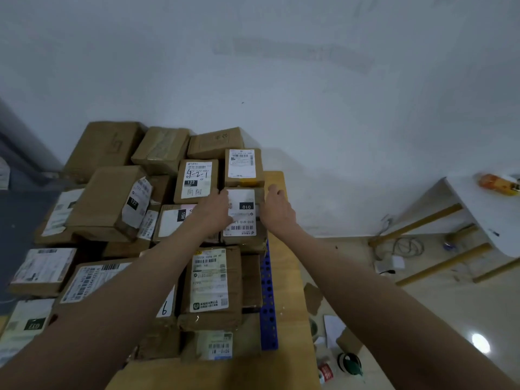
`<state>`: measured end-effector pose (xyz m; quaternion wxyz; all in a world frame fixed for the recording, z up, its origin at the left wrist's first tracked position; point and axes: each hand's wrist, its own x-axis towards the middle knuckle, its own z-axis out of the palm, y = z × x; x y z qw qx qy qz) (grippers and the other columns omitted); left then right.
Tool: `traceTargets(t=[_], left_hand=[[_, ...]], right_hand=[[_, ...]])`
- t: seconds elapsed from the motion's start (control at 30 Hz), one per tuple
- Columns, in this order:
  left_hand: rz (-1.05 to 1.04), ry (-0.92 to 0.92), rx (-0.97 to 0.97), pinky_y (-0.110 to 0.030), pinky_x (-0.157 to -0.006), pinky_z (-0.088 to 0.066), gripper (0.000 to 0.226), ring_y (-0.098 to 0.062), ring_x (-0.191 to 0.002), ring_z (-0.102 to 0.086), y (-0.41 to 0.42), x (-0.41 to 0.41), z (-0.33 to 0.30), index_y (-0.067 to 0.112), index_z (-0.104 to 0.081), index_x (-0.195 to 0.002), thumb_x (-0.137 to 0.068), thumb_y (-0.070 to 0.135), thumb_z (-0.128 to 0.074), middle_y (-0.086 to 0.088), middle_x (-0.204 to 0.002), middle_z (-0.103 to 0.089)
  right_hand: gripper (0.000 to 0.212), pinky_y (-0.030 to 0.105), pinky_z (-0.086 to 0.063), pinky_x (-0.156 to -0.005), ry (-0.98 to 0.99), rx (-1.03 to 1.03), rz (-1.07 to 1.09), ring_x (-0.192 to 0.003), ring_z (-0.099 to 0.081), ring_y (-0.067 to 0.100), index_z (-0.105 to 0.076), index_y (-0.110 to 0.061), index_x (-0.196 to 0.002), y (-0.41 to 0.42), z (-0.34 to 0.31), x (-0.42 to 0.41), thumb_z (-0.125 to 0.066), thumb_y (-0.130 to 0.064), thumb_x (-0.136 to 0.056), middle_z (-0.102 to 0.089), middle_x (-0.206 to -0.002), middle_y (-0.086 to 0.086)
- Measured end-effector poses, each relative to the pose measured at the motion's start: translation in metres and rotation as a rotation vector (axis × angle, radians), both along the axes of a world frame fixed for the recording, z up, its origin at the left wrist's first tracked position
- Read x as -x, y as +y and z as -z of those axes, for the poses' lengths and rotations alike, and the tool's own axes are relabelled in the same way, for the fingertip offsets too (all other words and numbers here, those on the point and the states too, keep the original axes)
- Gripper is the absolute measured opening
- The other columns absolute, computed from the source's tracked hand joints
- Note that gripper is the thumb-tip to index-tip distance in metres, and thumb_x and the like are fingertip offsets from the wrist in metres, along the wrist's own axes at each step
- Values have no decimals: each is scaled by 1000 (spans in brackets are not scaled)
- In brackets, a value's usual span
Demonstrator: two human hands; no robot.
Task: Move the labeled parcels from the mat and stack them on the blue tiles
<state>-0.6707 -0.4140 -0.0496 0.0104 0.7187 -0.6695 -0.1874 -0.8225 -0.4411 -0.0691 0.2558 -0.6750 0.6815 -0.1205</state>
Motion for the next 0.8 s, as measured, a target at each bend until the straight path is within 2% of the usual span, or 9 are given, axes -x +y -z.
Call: traceTargets(t=[0.1,0.2,0.33,0.47,0.57,0.67,0.73,0.8], left_hand=[[1,44,43,-34,-77,-44,56,-27,-112,-54,19,-10,-8,14,-44,-136,-87,26,-68,-10,-129,-47],[-8,41,55,-37,-87,-46,53,-28,-114,-53,40,-24,-25,13,-47,-136,-89,31,-65,-12,-129,-48],[-41,24,70,-39,-93,-47,45,-27,-114,-53,74,-47,-49,10,-54,-130,-90,29,-65,-12,-129,-53],[-91,75,104,-38,-86,-50,37,-24,-102,-60,120,-69,-63,12,-59,-123,-90,29,-65,-7,-121,-59],[-128,51,117,-35,-85,-49,37,-22,-100,-60,153,-88,-67,14,-61,-120,-89,34,-65,-4,-115,-61],[-188,52,99,-33,-82,-46,35,-23,-104,-57,178,-107,-67,10,-62,-116,-89,32,-64,-3,-111,-58],[-181,74,96,-36,-77,-46,28,-30,-94,-58,188,-116,-67,1,-66,-101,-87,24,-63,-15,-99,-62],[-152,74,70,-36,-67,-41,18,-29,-77,-54,192,-123,-65,5,-60,-73,-85,17,-61,-24,-79,-51]], right_hand=[[37,38,-40,-71,26,40,-44,-106,-56,32,-38,-12,-127,19,-6,4,-52,-22,-95,-46,-123,11],[39,38,-42,-74,34,24,-106,-107,-56,30,-39,-14,-129,36,-18,8,-54,-23,-94,-46,-123,10],[43,36,-42,-74,61,-1,-234,-109,-55,29,-41,-16,-131,58,-32,6,-57,-27,-92,-46,-130,10],[43,37,-46,-81,70,-10,-351,-115,-53,28,-44,-15,-133,85,-39,-6,-55,-30,-94,-46,-134,10],[39,34,-45,-70,72,-6,-426,-103,-56,27,-46,-14,-126,105,-44,-16,-57,-32,-94,-55,-121,9],[44,30,-41,-58,84,-78,-509,-86,-55,22,-43,-14,-130,121,-48,-24,-57,-32,-93,-59,-110,7],[45,30,-45,-59,71,-121,-540,-78,-54,18,-43,-14,-133,130,-52,-29,-58,-32,-93,-57,-108,6],[48,35,-52,-69,65,-151,-548,-86,-56,20,-43,-15,-135,138,-54,-34,-59,-31,-92,-56,-115,7]])
